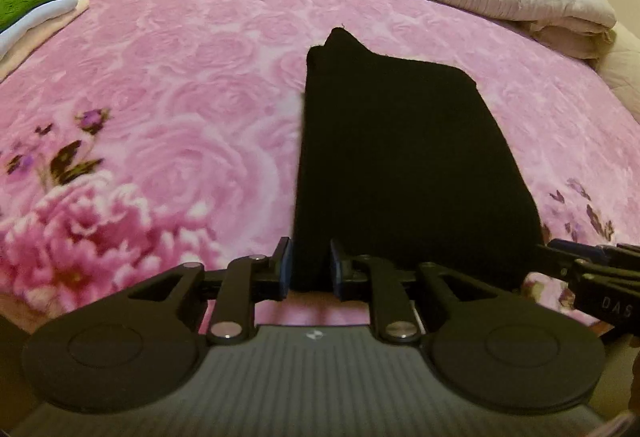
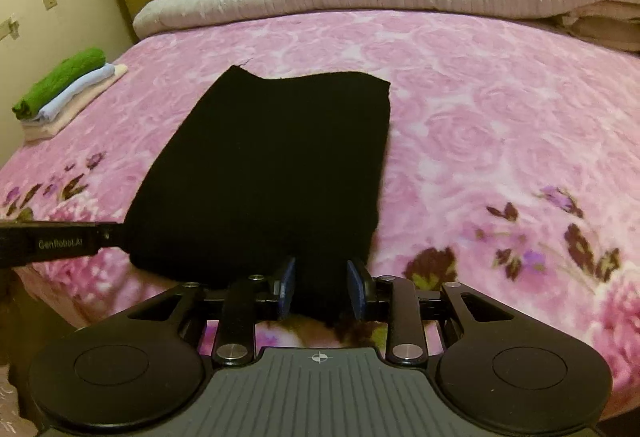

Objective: Fold clothes
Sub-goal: 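Open both grippers and pull back from the folded black garment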

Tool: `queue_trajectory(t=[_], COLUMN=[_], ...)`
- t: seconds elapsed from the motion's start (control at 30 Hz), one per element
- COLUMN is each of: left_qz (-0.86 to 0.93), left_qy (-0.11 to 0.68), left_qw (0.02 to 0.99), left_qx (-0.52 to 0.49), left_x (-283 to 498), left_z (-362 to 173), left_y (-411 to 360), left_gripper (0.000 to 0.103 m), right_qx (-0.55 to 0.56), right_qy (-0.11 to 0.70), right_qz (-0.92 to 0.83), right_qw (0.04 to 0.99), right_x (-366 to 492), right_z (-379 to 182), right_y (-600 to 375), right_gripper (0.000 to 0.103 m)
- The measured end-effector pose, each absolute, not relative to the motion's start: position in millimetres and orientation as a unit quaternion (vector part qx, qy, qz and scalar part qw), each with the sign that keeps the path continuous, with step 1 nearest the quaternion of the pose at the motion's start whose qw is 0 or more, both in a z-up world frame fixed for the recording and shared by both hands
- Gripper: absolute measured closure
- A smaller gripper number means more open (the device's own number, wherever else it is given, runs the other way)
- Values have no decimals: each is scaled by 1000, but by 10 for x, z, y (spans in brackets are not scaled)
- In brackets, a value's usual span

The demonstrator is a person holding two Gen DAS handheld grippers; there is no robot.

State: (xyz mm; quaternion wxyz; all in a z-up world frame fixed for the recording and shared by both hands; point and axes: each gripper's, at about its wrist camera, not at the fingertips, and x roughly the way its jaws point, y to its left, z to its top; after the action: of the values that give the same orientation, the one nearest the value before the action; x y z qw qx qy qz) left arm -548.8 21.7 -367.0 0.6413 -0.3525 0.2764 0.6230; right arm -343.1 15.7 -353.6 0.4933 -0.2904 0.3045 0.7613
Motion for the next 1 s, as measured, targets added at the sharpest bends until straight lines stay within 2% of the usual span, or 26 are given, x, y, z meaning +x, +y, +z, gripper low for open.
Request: queue_trajectory(t=[0.13,1.0], left_qz=[629,636], left_qy=[288,284], left_qw=[630,644], left_qx=[-353,-315], left_x=[-5440,-5170], left_z=[-3610,-3292], left_y=[110,-383], left_gripper=[86,73], right_qx=[-311,-292], right_qy=[306,305], right_qz=[743,739], right_qw=[508,525], right_x=[-3424,-3339], right_z=[-3508,-3220], right_y=[69,-349], right_gripper=[66,61])
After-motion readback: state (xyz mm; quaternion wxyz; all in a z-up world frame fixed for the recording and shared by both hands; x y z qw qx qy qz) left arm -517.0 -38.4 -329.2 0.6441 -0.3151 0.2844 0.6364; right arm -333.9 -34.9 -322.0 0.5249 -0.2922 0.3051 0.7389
